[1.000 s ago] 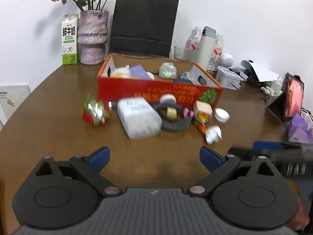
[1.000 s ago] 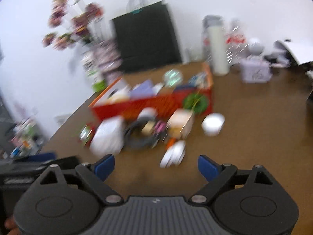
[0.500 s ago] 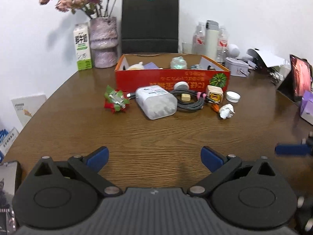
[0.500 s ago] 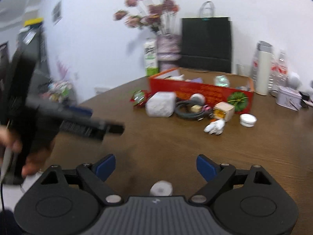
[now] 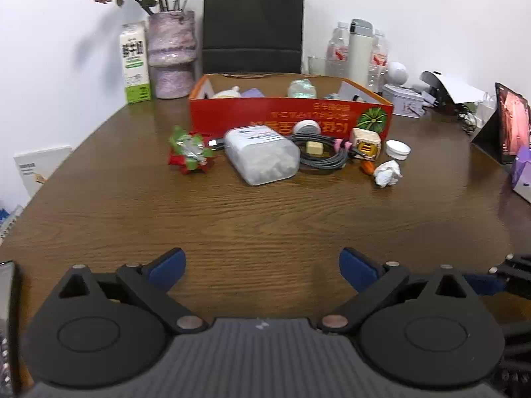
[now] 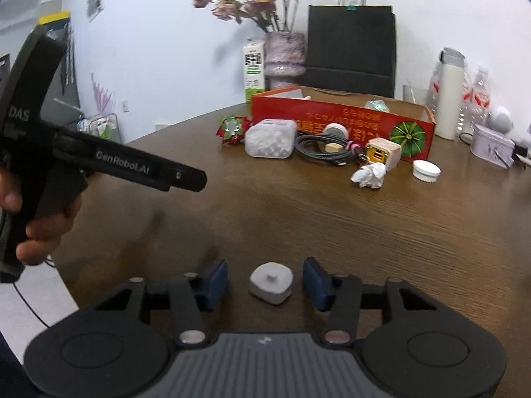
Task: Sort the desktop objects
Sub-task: 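Grasp the white crumpled tissue with the left gripper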
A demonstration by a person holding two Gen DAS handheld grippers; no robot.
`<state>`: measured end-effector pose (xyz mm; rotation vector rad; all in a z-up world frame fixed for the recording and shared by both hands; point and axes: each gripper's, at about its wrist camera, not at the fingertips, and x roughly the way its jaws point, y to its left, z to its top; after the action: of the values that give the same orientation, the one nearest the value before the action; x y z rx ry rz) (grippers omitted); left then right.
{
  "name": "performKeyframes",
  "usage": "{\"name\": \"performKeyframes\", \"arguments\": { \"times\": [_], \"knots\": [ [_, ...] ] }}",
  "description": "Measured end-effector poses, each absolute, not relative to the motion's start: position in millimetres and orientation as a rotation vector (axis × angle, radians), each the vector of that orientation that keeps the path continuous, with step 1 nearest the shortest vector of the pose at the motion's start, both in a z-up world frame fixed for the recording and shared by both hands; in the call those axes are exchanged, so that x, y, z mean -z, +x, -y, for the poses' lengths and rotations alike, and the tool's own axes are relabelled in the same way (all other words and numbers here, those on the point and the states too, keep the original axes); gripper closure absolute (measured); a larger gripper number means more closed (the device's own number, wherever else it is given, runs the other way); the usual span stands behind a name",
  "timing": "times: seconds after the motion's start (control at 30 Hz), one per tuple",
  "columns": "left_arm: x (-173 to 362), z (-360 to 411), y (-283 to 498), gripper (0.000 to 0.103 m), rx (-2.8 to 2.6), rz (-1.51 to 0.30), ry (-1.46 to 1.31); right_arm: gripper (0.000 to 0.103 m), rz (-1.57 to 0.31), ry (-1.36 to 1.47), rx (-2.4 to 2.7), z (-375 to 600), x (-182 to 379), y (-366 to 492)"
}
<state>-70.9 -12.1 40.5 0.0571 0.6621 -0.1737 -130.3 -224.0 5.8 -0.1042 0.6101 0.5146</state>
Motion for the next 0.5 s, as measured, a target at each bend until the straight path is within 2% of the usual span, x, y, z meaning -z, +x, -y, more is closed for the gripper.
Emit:
{"name": "performKeyframes", "arguments": {
  "times": [0.03,0.2,0.5],
  "knots": [
    [-41,17,-67,0.004,0.187,-0.660,0.063,0.077,-0.610,-0.098,-0.498,226,-6,-128],
    [-49,50,-47,0.004,0.219,-0.541,0.119,0.077,-0.630,-0.047,-0.384,242,-8,-108],
    [-36,125,-11,0.006,0.336,-0.543,0.200,0.077,-0.597,0.011,-0.115,286,-9,-82]
  ]
}}
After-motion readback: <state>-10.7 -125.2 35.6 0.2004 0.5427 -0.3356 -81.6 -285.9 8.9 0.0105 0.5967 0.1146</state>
